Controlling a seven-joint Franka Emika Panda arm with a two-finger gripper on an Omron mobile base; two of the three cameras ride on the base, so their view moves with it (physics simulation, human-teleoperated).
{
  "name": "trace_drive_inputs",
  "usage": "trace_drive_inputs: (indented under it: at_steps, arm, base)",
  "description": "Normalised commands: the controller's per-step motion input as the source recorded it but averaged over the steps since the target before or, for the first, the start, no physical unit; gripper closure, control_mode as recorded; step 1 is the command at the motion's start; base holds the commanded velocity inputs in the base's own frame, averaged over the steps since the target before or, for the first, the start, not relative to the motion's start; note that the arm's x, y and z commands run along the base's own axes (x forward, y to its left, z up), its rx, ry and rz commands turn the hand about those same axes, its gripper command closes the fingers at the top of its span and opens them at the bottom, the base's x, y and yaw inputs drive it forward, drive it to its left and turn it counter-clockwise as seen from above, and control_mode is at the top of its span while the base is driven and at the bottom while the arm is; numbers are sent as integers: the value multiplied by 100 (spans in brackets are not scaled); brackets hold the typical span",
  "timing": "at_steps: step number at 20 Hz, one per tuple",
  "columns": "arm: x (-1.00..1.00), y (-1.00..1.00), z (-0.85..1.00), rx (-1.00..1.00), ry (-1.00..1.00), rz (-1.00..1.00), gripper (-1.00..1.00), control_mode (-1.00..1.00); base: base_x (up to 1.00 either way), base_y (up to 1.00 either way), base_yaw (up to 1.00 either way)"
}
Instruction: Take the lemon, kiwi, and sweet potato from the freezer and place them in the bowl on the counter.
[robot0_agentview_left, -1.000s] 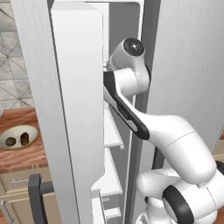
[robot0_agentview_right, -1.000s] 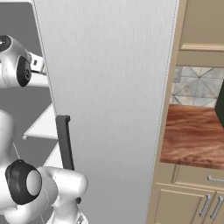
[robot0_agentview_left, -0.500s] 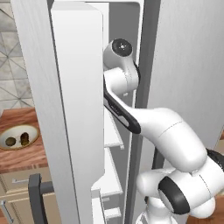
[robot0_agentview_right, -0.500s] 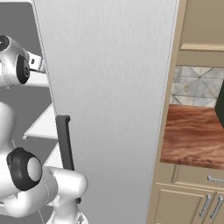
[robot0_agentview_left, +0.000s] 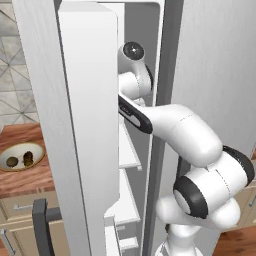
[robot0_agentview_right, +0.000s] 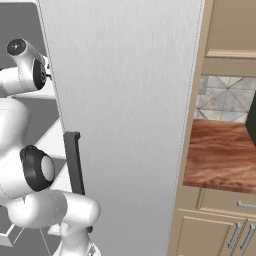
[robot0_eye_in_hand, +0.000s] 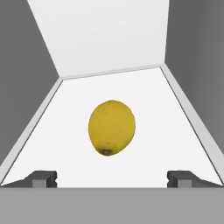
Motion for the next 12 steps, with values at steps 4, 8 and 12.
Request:
trace_drive_inputs:
  at_steps: [4, 8, 12]
  arm:
    - [39, 0, -18, 0, 0, -2, -100, -100]
    - [40, 1, -15, 0, 0, -2, -100, -100]
    - [34, 8, -10, 0, 0, -2, -100, -100]
  base:
    - [0, 0, 0]
    - [0, 0, 0]
    - [0, 0, 0]
